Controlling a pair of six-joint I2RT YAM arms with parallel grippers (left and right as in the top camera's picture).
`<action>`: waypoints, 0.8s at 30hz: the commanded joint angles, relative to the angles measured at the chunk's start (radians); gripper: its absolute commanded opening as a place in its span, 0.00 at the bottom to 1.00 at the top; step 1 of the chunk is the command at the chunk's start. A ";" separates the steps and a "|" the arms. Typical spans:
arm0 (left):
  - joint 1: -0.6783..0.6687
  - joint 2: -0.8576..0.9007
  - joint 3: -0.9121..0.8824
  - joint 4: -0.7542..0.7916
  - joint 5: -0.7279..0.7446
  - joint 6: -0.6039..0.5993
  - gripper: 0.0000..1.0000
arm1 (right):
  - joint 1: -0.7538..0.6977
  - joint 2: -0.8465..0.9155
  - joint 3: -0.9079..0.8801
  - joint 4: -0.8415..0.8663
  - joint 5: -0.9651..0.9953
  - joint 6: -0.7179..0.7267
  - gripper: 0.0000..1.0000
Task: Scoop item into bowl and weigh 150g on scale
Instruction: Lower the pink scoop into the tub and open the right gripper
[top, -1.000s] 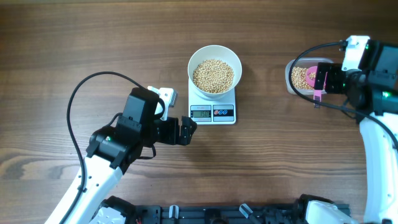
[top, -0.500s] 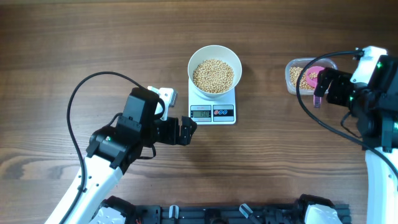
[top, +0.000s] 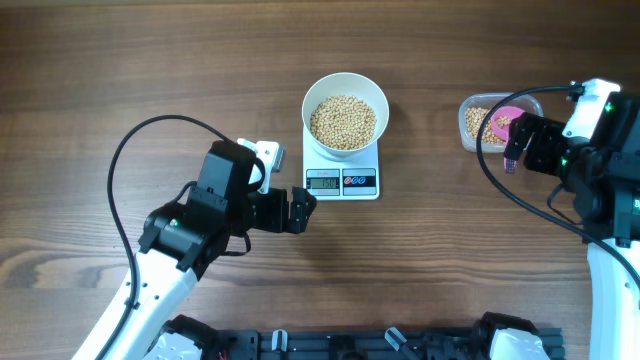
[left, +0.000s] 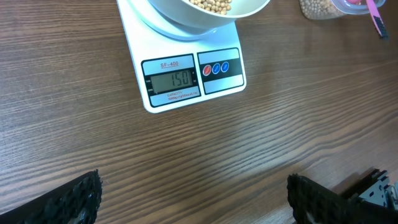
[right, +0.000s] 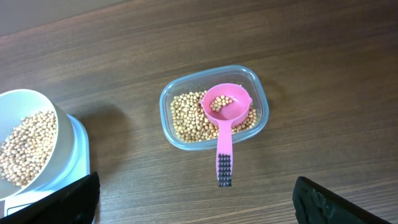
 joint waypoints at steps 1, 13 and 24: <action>0.006 0.002 0.010 0.003 0.009 0.021 1.00 | 0.003 0.003 0.010 -0.001 -0.012 0.013 1.00; 0.006 0.002 0.010 0.003 0.009 0.021 1.00 | 0.003 0.003 0.010 -0.002 -0.012 0.005 1.00; 0.006 0.002 0.010 0.003 0.009 0.021 1.00 | 0.003 0.001 0.009 0.001 -0.021 0.039 1.00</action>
